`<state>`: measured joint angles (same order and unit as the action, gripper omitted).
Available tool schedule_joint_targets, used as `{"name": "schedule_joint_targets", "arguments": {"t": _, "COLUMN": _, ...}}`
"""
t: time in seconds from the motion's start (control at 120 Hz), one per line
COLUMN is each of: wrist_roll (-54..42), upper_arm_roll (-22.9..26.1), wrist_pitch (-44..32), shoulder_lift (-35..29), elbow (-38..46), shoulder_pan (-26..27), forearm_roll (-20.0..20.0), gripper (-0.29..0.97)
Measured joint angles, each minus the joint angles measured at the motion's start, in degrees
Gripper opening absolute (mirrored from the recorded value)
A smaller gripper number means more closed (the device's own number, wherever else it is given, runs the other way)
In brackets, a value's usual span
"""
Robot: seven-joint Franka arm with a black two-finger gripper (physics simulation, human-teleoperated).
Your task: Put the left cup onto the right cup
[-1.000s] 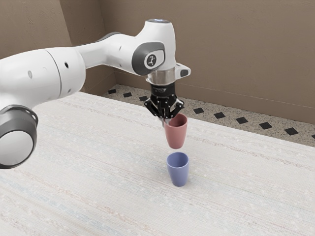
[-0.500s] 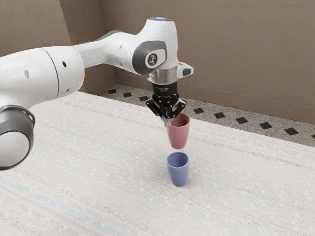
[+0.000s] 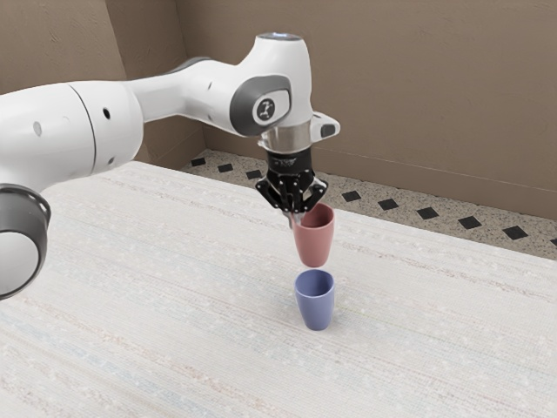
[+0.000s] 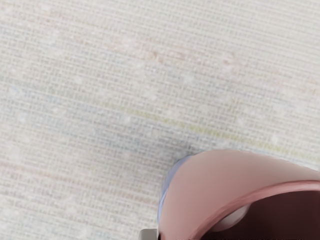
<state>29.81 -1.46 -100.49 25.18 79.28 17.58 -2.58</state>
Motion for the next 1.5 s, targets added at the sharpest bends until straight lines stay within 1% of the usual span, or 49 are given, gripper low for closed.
{"name": "schedule_joint_targets", "arguments": {"t": 0.55, "wrist_roll": 0.2, "upper_arm_roll": 0.1, "wrist_pitch": -0.6, "shoulder_lift": -2.0, "elbow": 3.3, "shoulder_pan": 0.4, "forearm_roll": -0.4, "gripper": -0.11}}
{"name": "schedule_joint_targets", "arguments": {"t": 0.692, "wrist_roll": 0.2, "upper_arm_roll": 0.1, "wrist_pitch": -1.9, "shoulder_lift": -2.6, "elbow": 5.1, "shoulder_pan": 0.4, "forearm_roll": -0.4, "gripper": -0.11}}
{"name": "schedule_joint_targets", "arguments": {"t": 1.5, "wrist_roll": 0.4, "upper_arm_roll": 0.5, "wrist_pitch": -4.5, "shoulder_lift": -4.2, "elbow": 8.3, "shoulder_pan": 1.0, "forearm_roll": -0.6, "gripper": -0.11}}
